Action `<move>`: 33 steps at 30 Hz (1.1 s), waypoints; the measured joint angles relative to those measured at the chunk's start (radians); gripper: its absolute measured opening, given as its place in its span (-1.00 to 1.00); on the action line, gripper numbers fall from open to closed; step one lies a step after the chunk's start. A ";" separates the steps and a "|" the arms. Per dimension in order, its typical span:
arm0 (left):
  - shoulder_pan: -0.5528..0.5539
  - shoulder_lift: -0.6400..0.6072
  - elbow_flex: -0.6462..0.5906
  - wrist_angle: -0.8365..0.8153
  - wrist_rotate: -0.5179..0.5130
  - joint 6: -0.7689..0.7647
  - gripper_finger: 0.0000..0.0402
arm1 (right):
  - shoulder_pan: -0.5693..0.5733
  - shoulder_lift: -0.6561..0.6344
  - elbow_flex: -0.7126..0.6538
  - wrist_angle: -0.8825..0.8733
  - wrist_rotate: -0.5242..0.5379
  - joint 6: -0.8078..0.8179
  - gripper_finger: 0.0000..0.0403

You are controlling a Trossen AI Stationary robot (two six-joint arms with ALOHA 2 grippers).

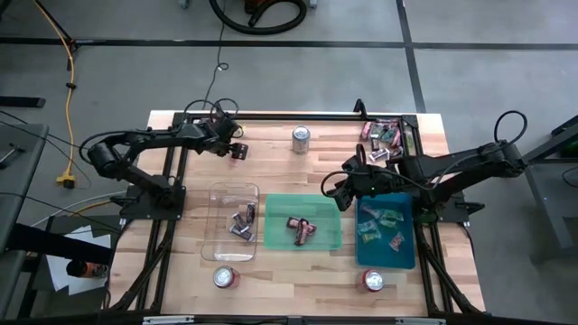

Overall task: Organize candy in baskets
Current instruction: Put the red gummy into the blue bin

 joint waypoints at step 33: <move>-0.458 -0.207 0.334 0.046 0.258 0.593 -1.00 | -0.009 0.033 0.000 0.450 0.132 -0.261 0.08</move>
